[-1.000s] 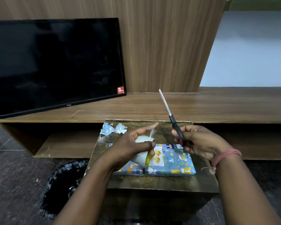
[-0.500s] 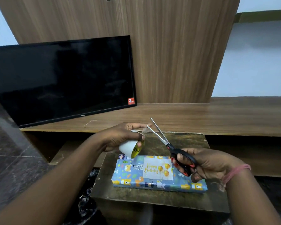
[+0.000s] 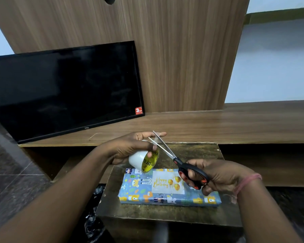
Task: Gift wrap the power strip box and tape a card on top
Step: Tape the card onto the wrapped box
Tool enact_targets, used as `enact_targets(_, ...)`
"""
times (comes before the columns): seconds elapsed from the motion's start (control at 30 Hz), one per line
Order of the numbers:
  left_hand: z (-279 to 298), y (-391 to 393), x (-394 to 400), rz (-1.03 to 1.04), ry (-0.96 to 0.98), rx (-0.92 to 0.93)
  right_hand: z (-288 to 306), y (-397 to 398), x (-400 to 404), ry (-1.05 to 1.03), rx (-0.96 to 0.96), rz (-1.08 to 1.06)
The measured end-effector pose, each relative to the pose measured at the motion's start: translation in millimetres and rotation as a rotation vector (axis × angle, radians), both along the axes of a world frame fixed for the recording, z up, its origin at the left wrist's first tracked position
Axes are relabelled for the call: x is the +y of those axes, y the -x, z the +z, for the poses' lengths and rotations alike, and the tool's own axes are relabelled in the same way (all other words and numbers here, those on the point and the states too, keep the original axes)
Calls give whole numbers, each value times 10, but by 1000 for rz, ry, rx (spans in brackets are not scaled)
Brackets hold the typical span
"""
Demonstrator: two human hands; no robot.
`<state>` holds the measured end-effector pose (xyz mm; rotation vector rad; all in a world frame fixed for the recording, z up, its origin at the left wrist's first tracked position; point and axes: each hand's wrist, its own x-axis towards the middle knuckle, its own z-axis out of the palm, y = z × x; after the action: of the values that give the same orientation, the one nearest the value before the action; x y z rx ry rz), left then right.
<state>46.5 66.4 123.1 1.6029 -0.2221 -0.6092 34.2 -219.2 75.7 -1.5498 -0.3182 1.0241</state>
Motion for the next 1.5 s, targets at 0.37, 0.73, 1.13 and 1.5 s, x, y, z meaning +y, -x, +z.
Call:
enact_targets(0.37,-54,63,-21,-42,182,127,-105,-86,43,5,-84,23)
enact_targets(0.73,-145,129,8,-51,88,47,-104,-159,19,146,-208,-314)
enact_targets(1.13,-606,457,-362,84,653,58,-426,-327,-391,862,-406,-686)
enact_targets(1.5,-690,431,-442,30,638,94,-529,-436,-425,928,-328,-801)
